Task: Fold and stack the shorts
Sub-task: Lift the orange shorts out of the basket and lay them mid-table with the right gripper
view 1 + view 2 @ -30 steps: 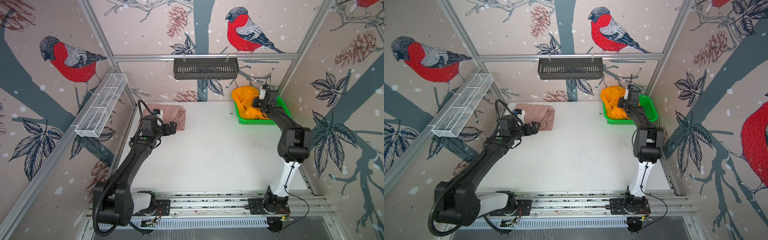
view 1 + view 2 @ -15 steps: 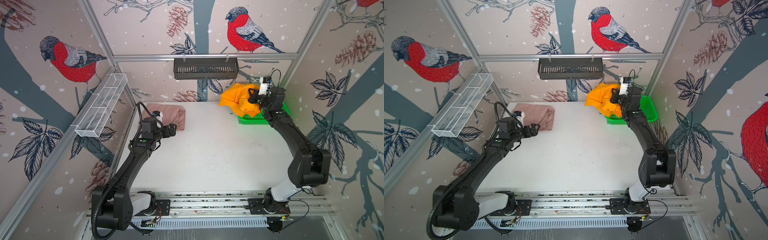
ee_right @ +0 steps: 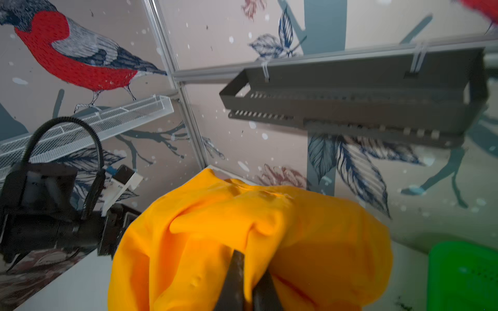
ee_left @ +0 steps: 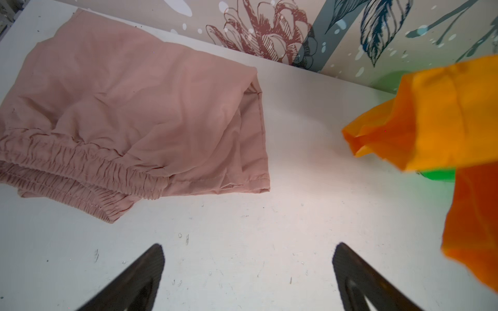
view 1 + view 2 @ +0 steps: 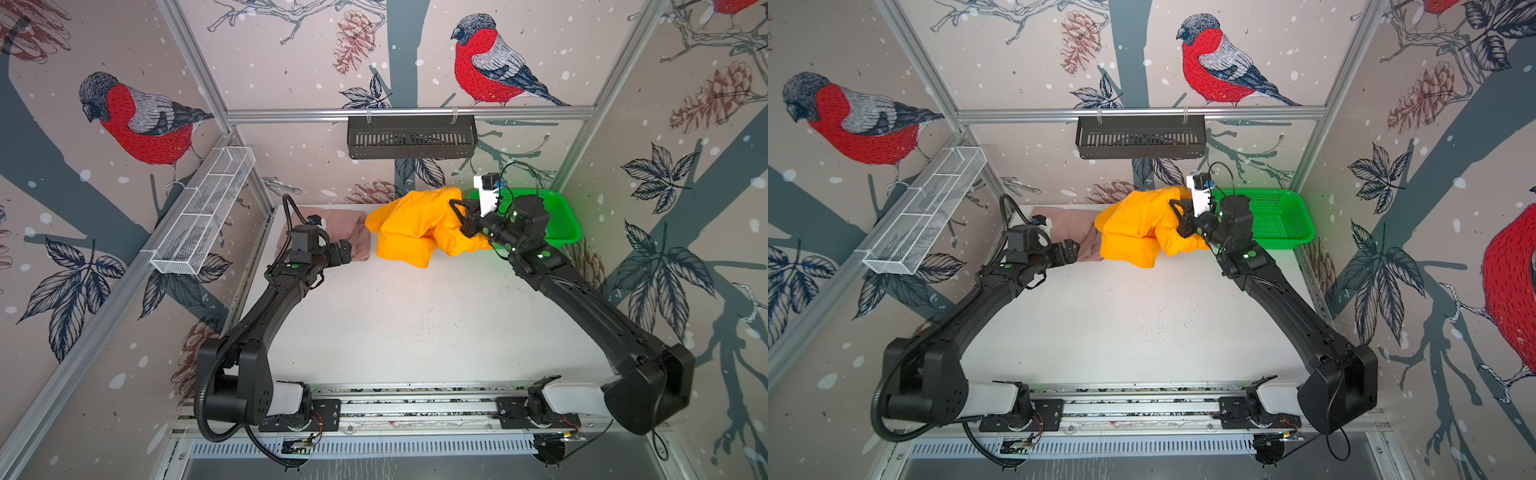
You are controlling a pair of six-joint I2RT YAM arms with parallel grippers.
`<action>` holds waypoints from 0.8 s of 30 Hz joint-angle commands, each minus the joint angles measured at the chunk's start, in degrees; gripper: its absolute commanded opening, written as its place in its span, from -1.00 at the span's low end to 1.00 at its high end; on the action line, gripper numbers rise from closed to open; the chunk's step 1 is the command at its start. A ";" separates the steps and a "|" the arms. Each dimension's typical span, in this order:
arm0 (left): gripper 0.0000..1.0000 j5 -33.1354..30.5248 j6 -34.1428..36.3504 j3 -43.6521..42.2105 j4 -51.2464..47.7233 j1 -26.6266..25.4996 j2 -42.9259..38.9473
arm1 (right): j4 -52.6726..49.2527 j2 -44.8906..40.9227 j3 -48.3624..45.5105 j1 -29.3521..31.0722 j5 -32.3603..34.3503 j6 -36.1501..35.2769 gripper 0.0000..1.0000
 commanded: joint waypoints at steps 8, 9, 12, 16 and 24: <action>0.96 -8.52 5.05 12.17 0.34 -0.59 18.86 | -1.35 1.33 -17.67 0.74 -2.33 1.49 -0.96; 0.96 -9.22 5.98 14.95 -1.57 -0.64 21.57 | -1.77 1.58 -18.51 0.69 -1.98 1.22 -0.96; 0.96 -11.37 6.96 22.10 -5.63 -0.73 28.74 | -4.46 2.87 -19.22 0.80 -1.23 0.36 -0.96; 0.96 -11.81 8.27 29.33 -8.26 -0.90 37.32 | -7.89 3.64 -19.80 0.65 -1.13 -0.17 -0.95; 0.96 -18.89 8.30 39.51 -14.55 -0.95 48.62 | -6.95 5.05 -20.37 1.82 -4.02 2.26 -0.89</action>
